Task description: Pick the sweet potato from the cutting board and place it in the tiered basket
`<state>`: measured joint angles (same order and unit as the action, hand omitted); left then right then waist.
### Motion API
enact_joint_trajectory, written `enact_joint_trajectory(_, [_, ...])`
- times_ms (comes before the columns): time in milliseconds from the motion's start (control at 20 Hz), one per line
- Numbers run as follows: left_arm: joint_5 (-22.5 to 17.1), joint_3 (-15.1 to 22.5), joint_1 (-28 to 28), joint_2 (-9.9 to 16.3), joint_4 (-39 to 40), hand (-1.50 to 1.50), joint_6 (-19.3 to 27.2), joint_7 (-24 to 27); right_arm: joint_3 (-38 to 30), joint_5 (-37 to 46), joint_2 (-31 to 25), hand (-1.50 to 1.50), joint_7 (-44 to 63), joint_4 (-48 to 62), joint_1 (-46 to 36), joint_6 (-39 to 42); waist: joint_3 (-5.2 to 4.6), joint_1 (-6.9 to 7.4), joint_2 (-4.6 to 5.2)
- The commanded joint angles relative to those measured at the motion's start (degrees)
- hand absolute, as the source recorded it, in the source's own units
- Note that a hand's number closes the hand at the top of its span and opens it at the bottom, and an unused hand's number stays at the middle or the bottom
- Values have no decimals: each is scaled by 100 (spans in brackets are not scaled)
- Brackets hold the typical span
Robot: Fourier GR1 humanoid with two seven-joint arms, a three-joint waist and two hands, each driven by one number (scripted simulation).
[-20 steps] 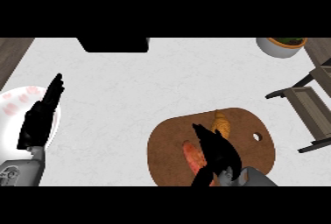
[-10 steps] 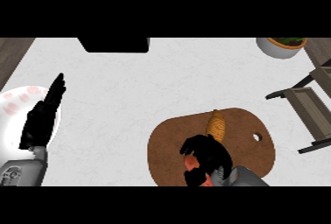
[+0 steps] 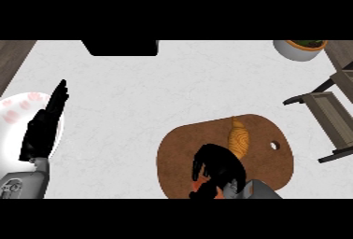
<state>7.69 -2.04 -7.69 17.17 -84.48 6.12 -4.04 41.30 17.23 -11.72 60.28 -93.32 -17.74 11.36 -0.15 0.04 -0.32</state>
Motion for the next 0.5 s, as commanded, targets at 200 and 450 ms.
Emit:
enact_joint_trajectory(200, [21,-7,238,-95,-1,0,26,92,648,480,-1280,150,133,-3069,149,802,1,-209,-97])
enact_joint_trajectory(450, [231,56,170,-226,13,0,238,91,-356,167,-1761,150,674,-4919,416,651,7,-156,-6])
